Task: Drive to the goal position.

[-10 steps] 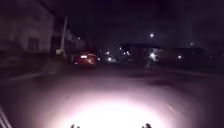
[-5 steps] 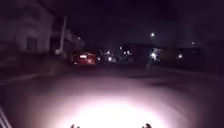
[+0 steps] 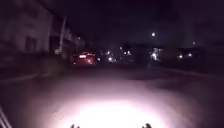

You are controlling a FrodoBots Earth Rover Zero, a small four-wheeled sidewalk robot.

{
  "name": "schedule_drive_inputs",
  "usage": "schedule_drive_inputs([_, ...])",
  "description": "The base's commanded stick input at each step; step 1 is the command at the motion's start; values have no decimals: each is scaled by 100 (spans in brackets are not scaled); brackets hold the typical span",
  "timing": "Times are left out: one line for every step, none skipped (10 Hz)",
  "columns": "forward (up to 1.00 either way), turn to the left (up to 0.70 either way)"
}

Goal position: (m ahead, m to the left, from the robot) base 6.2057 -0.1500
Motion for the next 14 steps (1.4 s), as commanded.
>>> schedule_drive_inputs([50, 0])
schedule_drive_inputs([50, 0])
schedule_drive_inputs([50, 0])
schedule_drive_inputs([50, 0])
schedule_drive_inputs([50, 0])
schedule_drive_inputs([50, 0])
schedule_drive_inputs([50, 0])
schedule_drive_inputs([50, 0])
schedule_drive_inputs([50, 0])
schedule_drive_inputs([50, 0])
schedule_drive_inputs([50, 0])
schedule_drive_inputs([50, 0])
schedule_drive_inputs([50, 0])
schedule_drive_inputs([50, 0])
